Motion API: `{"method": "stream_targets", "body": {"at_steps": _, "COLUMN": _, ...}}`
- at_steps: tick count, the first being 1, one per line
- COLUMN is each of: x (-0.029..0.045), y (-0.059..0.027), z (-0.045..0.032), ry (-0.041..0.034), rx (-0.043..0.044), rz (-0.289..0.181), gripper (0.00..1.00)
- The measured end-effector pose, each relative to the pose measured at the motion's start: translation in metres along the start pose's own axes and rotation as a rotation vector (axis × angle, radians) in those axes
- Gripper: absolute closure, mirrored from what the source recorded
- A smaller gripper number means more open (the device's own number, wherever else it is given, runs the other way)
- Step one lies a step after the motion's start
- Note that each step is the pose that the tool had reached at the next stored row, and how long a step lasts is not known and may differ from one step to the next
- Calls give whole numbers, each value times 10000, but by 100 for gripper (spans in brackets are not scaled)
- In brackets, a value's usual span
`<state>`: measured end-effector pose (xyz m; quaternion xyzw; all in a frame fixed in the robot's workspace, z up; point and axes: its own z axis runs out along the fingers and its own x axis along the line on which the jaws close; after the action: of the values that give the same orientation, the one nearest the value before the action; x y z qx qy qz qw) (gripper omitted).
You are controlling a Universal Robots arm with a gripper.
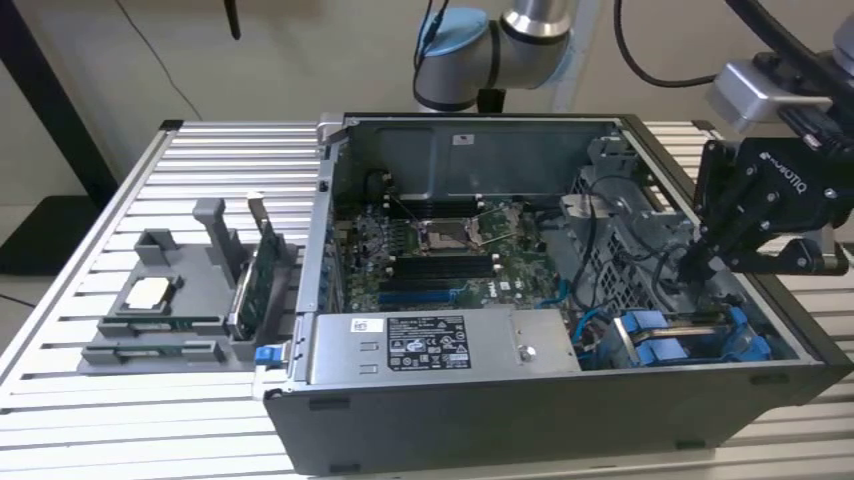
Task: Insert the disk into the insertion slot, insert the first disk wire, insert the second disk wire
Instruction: 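Insert the second disk wire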
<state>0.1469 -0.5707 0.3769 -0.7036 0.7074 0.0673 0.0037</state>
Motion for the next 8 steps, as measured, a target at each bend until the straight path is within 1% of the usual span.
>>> {"method": "stream_targets", "body": {"at_steps": 6, "x": 10, "y": -7, "z": 96, "ry": 22, "rx": 55, "rz": -3, "gripper": 84}}
{"method": "stream_targets", "body": {"at_steps": 8, "x": 11, "y": -8, "z": 110, "ry": 29, "rx": 71, "rz": -4, "gripper": 84}}
